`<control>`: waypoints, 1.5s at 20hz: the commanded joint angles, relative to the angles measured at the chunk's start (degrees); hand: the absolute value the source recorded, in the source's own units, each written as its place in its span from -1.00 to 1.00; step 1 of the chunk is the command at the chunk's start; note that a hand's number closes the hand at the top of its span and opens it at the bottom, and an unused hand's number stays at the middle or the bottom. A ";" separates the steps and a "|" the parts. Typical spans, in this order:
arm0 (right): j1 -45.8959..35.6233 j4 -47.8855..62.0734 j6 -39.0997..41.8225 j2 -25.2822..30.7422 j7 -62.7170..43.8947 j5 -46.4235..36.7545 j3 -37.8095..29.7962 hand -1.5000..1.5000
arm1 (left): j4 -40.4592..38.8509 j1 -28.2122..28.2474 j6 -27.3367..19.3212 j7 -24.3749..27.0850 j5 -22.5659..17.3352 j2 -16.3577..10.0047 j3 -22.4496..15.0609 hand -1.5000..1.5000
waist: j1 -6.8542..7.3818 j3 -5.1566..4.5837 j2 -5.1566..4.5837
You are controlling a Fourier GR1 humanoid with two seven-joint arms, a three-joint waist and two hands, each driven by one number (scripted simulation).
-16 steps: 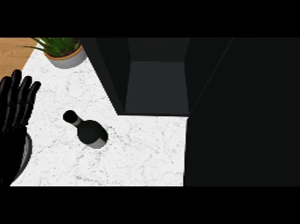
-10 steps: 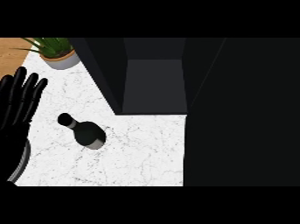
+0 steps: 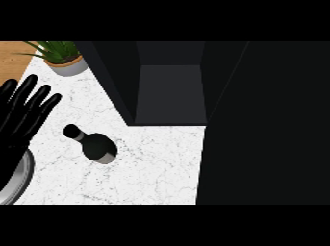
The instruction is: Pick up the wine, place it into the cabinet and close the cabinet
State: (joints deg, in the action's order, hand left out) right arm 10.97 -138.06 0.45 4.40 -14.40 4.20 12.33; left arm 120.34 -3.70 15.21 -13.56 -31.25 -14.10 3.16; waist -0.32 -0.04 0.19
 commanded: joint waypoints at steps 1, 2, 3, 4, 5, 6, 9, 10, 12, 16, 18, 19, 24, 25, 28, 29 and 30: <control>0.68 -6.68 -3.33 -2.30 -6.50 -4.65 7.02 -1.00 | 1.14 -4.05 -3.11 -6.04 -3.46 -0.43 0.67 -1.00 | 0.08 0.02 -0.08; 1.45 -10.39 -2.90 -0.87 -10.08 -3.38 6.61 -1.00 | 3.74 -3.16 -3.11 -8.73 -7.46 -2.06 2.50 -1.00 | 0.16 0.02 -0.02; 1.39 -12.80 -2.85 0.08 -11.60 -2.55 4.92 -1.00 | 11.05 2.01 -5.65 -9.60 -4.20 -0.17 -0.34 -1.00 | 0.46 0.03 0.08; -1.01 -7.72 -3.77 -1.63 -9.03 -5.02 5.67 -1.00 | 4.14 -0.94 -0.65 -9.05 -9.88 -3.56 5.63 -1.00 | 0.34 0.02 -0.11; -1.94 -9.42 -3.11 -0.76 -11.58 -3.65 6.08 -1.00 | 6.57 -5.43 -6.06 -12.26 -8.10 -2.91 3.62 -1.00 | 0.22 0.04 -0.10; 1.05 -13.10 -2.43 0.54 -12.26 -2.57 5.27 -1.00 | 9.30 0.40 -4.38 -11.87 -8.27 -2.67 3.83 -1.00 | 0.29 0.03 -0.02; -4.76 -12.91 -8.02 -2.02 -17.41 -9.85 10.07 -1.00 | 11.51 -0.72 -7.45 -12.99 -6.28 -1.42 2.26 -1.00 | 0.35 -0.02 -0.03; -4.40 -16.10 -7.99 -0.86 -20.90 -8.12 10.40 -1.00 | 9.89 -5.41 -10.58 -17.65 -8.67 -3.97 3.50 -1.00 | -0.02 -0.01 0.01; -1.56 -12.31 -8.82 -1.52 -16.32 -13.13 15.83 -1.00 | 8.77 -2.68 -7.50 -14.93 -7.11 -3.08 3.98 -1.00 | -0.06 0.00 -0.01; -6.83 -12.67 -10.55 -0.88 -20.17 -12.79 14.55 -1.00 | 8.19 -4.50 -8.49 -16.75 -7.90 -4.26 5.81 -1.00 | -0.05 -0.01 -0.03; -9.49 -8.17 -11.70 -1.88 -17.71 -13.83 14.72 -1.00 | 11.89 -2.32 -10.22 -17.31 -5.13 -1.53 1.58 -1.00 | 0.17 0.01 -0.03; -8.62 -15.08 -12.59 -0.17 -24.44 -12.74 13.82 -1.00 | 9.23 0.73 -7.04 -13.67 -3.65 -0.63 2.27 -1.00 | -0.07 -0.05 0.03; -10.30 -13.67 -14.60 0.08 -23.98 -14.28 16.69 -1.00 | 4.50 -1.32 -6.12 -12.65 -1.23 -0.21 1.56 -1.00 | -0.31 -0.04 -0.04; -9.64 -14.65 -14.13 1.47 -24.00 -14.59 16.99 -1.00 | 4.01 -2.13 -5.03 -14.24 -5.03 -2.92 5.33 -1.00 | -0.32 -0.04 0.03; -6.35 -16.06 -15.08 2.73 -22.00 -14.88 18.16 -1.00 | 5.00 -0.64 -5.99 -13.66 -1.34 -0.77 2.27 -1.00 | -0.57 0.00 0.12; -10.91 -14.35 -17.12 1.21 -25.63 -17.17 19.14 -1.00 | 3.16 1.10 -4.21 -11.01 -1.38 0.23 3.10 -1.00 | -0.24 -0.08 0.06; -11.02 -15.59 -17.53 1.70 -25.39 -17.22 19.18 -1.00 | 1.34 -0.19 -3.37 -9.69 -0.59 0.02 3.27 -1.00 | -0.65 -0.10 0.11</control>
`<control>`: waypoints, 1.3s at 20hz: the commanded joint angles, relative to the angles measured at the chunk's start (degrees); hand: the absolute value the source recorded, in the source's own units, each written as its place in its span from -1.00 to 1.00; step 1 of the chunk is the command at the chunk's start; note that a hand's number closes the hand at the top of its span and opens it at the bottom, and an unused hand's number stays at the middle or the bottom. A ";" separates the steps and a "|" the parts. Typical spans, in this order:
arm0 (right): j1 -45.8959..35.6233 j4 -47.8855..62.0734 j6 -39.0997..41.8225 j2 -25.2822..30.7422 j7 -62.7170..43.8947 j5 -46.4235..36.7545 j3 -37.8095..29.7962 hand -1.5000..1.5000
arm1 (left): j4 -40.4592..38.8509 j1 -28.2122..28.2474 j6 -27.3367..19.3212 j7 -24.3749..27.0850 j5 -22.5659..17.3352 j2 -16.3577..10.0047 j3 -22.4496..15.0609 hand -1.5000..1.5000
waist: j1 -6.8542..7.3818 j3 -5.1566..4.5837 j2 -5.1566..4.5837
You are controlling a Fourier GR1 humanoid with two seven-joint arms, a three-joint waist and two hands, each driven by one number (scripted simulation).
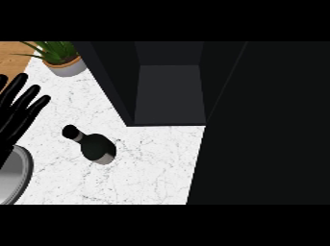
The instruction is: Pick up the wine, place it into the cabinet and close the cabinet
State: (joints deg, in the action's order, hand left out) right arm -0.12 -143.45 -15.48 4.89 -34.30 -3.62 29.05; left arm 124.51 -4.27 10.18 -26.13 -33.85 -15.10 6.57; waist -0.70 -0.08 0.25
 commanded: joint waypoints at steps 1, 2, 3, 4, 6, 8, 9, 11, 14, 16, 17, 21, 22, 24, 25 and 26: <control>2.03 -10.10 -1.45 2.07 -3.89 -8.64 2.77 -1.00 | -5.07 0.67 3.49 3.88 0.32 0.33 1.80 -1.00 | -0.26 -0.03 0.02; -2.10 -7.22 -0.68 2.18 -3.18 -5.61 -2.05 -1.00 | -5.35 -3.00 2.81 0.88 -1.34 -2.62 3.82 -1.00 | 0.09 0.02 -0.14; 3.89 -11.81 -1.52 3.54 -3.35 -8.84 4.06 -1.00 | -6.79 0.35 4.65 4.99 1.63 0.08 1.78 -1.00 | -0.65 -0.02 0.11; 0.95 -10.02 -2.95 2.48 -5.76 -10.31 4.62 -1.00 | -3.92 0.67 3.35 1.87 0.26 -0.24 1.17 -1.00 | 0.03 -0.01 0.06; 2.10 -11.43 -1.05 5.60 -4.17 -5.60 0.11 -1.00 | -11.43 1.80 8.49 8.91 3.01 0.77 1.78 -1.00 | -0.47 -0.02 -0.08; -3.01 -9.14 -3.63 3.30 -7.24 -7.86 0.93 -1.00 | -13.02 2.26 9.64 10.29 3.89 1.70 0.68 -1.00 | -0.02 -0.05 -0.09; -2.50 -10.40 -3.72 4.07 -7.45 -8.48 1.55 -1.00 | -10.74 2.61 8.11 8.90 4.49 1.84 0.26 -1.00 | 0.01 -0.02 0.01; -2.98 -11.03 -4.88 4.16 -9.60 -8.92 2.93 -1.00 | -13.19 -0.96 6.61 9.88 8.05 2.53 -0.76 -1.00 | -0.34 -0.02 -0.01; -1.60 -9.60 -5.12 5.57 -4.77 -7.51 2.53 -1.00 | -20.72 1.31 10.75 16.80 9.16 2.70 1.80 -1.00 | -0.69 -0.03 -0.10; -5.12 -11.41 -6.36 5.70 -11.09 -9.04 3.30 -1.00 | -19.18 1.40 9.33 15.60 10.86 3.09 0.47 -1.00 | -0.27 -0.04 0.01; -5.93 -7.69 -7.53 4.55 -8.41 -11.83 6.26 -1.00 | -24.21 0.53 12.40 18.81 9.47 1.50 3.26 -1.00 | -0.50 -0.10 0.00; -5.48 -9.81 -8.79 6.44 -9.74 -12.46 7.42 -1.00 | -26.29 4.13 12.57 24.06 14.62 3.70 1.75 -1.00 | -0.43 -0.09 0.15; -2.00 -11.83 -8.14 8.79 -8.77 -10.83 6.85 -1.00 | -25.54 6.23 12.52 25.12 15.16 4.58 1.36 -1.00 | -0.45 -0.03 0.18; -3.86 -10.27 -8.19 8.52 -7.43 -8.36 4.53 -1.00 | -33.71 2.54 14.64 29.41 17.20 2.81 3.09 -1.00 | -0.63 -0.02 -0.10; -3.11 -11.40 -9.69 8.61 -8.58 -11.76 6.75 -1.00 | -28.42 6.31 14.76 27.54 15.74 2.38 3.17 -1.00 | -0.30 -0.03 0.18; -4.77 -9.29 -9.67 8.22 -9.05 -11.18 6.17 -1.00 | -28.81 4.31 11.64 28.96 20.04 5.61 0.24 -1.00 | -0.13 0.00 0.02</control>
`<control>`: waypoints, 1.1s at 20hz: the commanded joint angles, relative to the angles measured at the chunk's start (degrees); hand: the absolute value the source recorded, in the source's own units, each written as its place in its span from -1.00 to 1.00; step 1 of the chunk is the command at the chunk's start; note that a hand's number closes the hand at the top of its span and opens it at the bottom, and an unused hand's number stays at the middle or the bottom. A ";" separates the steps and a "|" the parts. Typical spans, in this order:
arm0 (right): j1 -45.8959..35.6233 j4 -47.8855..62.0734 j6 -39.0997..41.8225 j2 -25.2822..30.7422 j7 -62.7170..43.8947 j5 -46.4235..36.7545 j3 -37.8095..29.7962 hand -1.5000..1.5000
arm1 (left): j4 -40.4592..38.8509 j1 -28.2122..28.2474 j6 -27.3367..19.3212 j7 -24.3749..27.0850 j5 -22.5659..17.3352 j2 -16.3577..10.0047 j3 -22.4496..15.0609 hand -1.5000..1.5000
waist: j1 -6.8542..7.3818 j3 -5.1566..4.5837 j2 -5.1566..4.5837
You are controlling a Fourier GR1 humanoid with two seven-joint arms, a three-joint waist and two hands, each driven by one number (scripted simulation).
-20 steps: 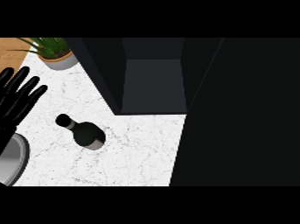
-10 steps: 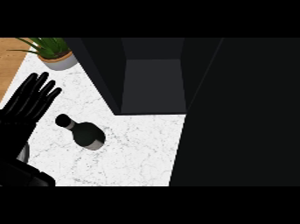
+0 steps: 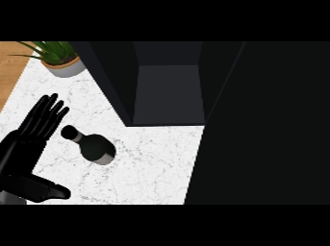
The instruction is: Pick up the wine, place it into the cabinet and close the cabinet
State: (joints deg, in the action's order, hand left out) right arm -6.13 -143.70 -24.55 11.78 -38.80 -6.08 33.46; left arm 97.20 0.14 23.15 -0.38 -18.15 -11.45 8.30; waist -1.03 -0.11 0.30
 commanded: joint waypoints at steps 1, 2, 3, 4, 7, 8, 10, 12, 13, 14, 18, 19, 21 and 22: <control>-0.29 -9.75 -0.78 1.44 -4.94 -8.68 1.82 -1.00 | -3.98 0.60 0.90 3.16 1.98 0.17 0.40 -1.00 | 0.15 0.00 0.01; 2.71 -10.46 -1.27 2.31 -3.96 -8.96 3.30 -1.00 | -6.14 1.33 1.43 5.61 3.47 0.41 0.36 -1.00 | -0.07 0.01 0.02; 1.73 -9.94 -2.03 1.82 -3.27 -9.50 4.16 -1.00 | -9.41 -0.83 2.45 5.85 2.90 -1.26 1.77 -1.00 | -0.36 -0.02 0.02; 2.92 -10.36 -1.72 2.86 -3.06 -8.57 3.51 -1.00 | -8.91 -1.30 0.87 5.71 4.34 0.65 0.02 -1.00 | -0.14 0.03 -0.03; 3.07 -9.64 -3.29 3.29 -2.33 -10.57 5.75 -1.00 | -11.24 0.70 3.18 8.48 4.66 -1.09 1.41 -1.00 | 0.01 0.02 0.07; -2.33 -7.42 -4.23 1.65 -5.41 -11.49 4.88 -1.00 | -13.01 0.47 3.37 11.28 7.09 -0.52 0.28 -1.00 | 0.08 -0.07 0.04; 1.58 -9.55 -4.02 4.16 -2.50 -9.45 4.86 -1.00 | -19.72 -1.74 3.28 15.52 9.43 -0.21 0.50 -1.00 | -0.60 -0.04 -0.03; 0.14 -8.13 -5.05 3.07 -2.73 -11.04 6.69 -1.00 | -22.21 -1.55 6.07 16.89 7.99 -2.25 1.96 -1.00 | -0.13 -0.04 -0.01; 0.38 -8.90 -5.30 3.95 -3.56 -11.93 7.07 -1.00 | -21.99 -3.89 5.43 14.00 7.40 -2.88 2.22 -1.00 | -0.30 -0.02 0.05; 1.25 -9.07 -5.49 4.10 -2.17 -10.92 7.74 -1.00 | -24.58 -4.74 3.50 15.96 10.09 -0.52 0.54 -1.00 | -0.46 -0.01 -0.01; -2.82 -8.11 -5.90 4.68 -5.32 -10.22 5.78 -1.00 | -31.60 -5.65 3.30 23.37 12.79 -0.82 1.68 -1.00 | -0.39 -0.09 -0.10; -0.24 -8.31 -6.02 5.29 -3.05 -9.82 5.88 -1.00 | -30.36 -8.28 2.89 19.01 11.38 -1.63 2.14 -1.00 | -0.09 0.03 -0.11; -1.63 -8.46 -5.98 5.92 -4.33 -8.86 5.00 -1.00 | -35.96 -7.60 3.02 26.48 14.18 -1.44 2.14 -1.00 | -0.31 -0.02 -0.18; 1.73 -7.73 -7.38 5.78 -0.16 -11.50 9.73 -1.00 | -37.72 -8.95 1.38 25.91 14.76 -0.79 2.18 -1.00 | -0.79 -0.01 -0.08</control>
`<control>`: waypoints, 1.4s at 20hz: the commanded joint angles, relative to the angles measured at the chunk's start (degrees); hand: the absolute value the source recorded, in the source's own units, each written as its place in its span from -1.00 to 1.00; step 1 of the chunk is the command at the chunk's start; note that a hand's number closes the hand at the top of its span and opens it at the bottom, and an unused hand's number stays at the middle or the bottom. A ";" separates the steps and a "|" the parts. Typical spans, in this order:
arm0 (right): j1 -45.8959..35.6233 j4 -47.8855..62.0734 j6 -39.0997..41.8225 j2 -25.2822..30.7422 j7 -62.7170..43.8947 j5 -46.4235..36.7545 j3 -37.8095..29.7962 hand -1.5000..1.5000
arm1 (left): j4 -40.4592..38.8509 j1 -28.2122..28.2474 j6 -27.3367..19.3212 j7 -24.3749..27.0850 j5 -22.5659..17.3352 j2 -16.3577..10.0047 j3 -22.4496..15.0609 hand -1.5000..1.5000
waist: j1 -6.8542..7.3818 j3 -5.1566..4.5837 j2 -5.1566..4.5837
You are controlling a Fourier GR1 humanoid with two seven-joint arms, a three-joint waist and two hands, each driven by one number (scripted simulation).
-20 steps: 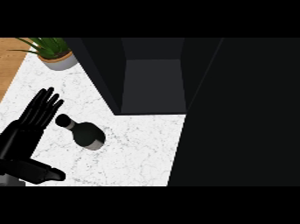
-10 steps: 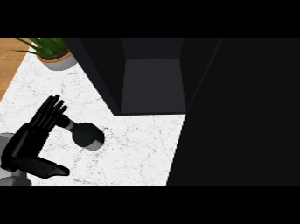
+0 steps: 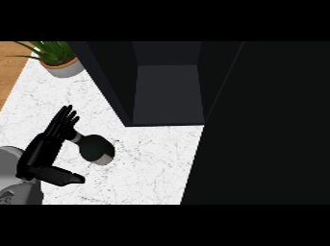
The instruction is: Pick up the wine, place it into the cabinet and close the cabinet
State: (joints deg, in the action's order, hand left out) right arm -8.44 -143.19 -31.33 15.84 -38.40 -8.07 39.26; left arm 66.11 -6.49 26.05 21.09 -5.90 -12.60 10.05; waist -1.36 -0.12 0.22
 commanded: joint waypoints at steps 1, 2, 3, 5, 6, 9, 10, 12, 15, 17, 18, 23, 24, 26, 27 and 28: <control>-0.75 -5.96 -1.29 -0.22 -2.94 -9.97 2.41 -1.00 | -8.46 -4.22 -2.12 4.17 2.99 1.22 -0.19 -1.00 | -0.24 -0.05 -0.05; 1.00 -10.56 -0.78 2.45 -5.85 -8.79 1.16 -1.00 | -7.92 -0.80 -1.25 8.07 4.33 0.41 -0.59 -1.00 | -0.19 -0.04 0.06; 1.52 -9.29 0.20 3.59 -4.30 -6.62 -0.28 -1.00 | -13.23 -2.67 -0.05 11.18 4.73 -0.21 -0.09 -1.00 | -0.24 -0.03 -0.15; 1.09 -9.56 -0.29 3.13 -3.20 -7.14 0.42 -1.00 | -16.46 -5.25 1.43 11.32 3.76 -1.08 0.75 -1.00 | -0.22 -0.02 -0.10; -0.50 -7.55 -1.67 1.16 -4.54 -10.07 2.68 -1.00 | -14.98 -3.14 3.03 10.59 4.11 -2.17 -0.06 -1.00 | 0.27 -0.01 0.02; -0.95 -7.25 -1.22 3.12 -3.77 -7.53 0.73 -1.00 | -23.47 -6.23 4.63 14.76 5.09 -0.70 -0.65 -1.00 | -0.37 -0.07 -0.16; 6.33 -11.36 -1.64 6.37 -0.13 -6.95 1.66 -1.00 | -20.74 -5.48 5.58 11.08 2.91 -1.59 0.46 -1.00 | -0.32 0.09 0.04; 1.06 -8.18 -1.70 3.92 -1.26 -5.79 0.63 -1.00 | -29.42 -10.68 5.51 13.07 4.54 -1.40 0.49 -1.00 | -0.52 -0.03 -0.26; 1.26 -5.79 -2.26 3.69 -0.16 -8.13 2.77 -1.00 | -30.63 -8.77 7.51 17.85 5.98 -0.94 -1.24 -1.00 | -0.10 -0.04 -0.20; 1.40 -9.85 -1.99 5.42 -2.99 -6.58 0.71 -1.00 | -29.35 -8.45 5.44 17.09 6.62 1.28 -2.53 -1.00 | -0.01 -0.01 -0.07; 6.41 -10.83 -2.29 7.02 0.39 -6.86 2.05 -1.00 | -28.22 -8.90 5.33 15.72 5.49 0.47 -1.64 -1.00 | 0.13 0.07 -0.02; 5.74 -9.50 -1.64 7.83 3.31 -4.25 1.02 -1.00 | -34.47 -12.50 5.96 20.45 7.06 -0.04 -2.15 -1.00 | 0.01 0.04 -0.18; 2.34 -9.97 -3.28 5.70 -2.56 -6.90 2.35 -1.00 | -35.07 -13.22 4.05 21.13 7.28 0.89 -2.04 -1.00 | -0.13 -0.07 -0.09; 6.60 -9.53 -2.66 7.67 2.95 -5.86 2.82 -1.00 | -34.75 -13.49 6.05 19.90 5.18 0.32 -0.97 -1.00 | 0.06 0.05 -0.07; 2.94 -7.26 -3.10 6.35 1.14 -6.74 2.95 -1.00 | -38.40 -15.49 4.67 22.75 5.89 1.26 -0.70 -1.00 | -0.48 -0.09 -0.24; 1.23 -8.05 -3.92 5.70 -1.10 -7.22 3.16 -1.00 | -39.06 -16.92 5.61 20.71 3.96 0.78 0.79 -1.00 | -0.71 -0.16 -0.16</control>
State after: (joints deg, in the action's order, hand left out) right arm -7.04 -143.01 -34.55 21.54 -34.39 -8.04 40.60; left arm 30.95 -20.27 28.65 38.36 -0.41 -12.08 9.11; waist -1.59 -0.16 0.07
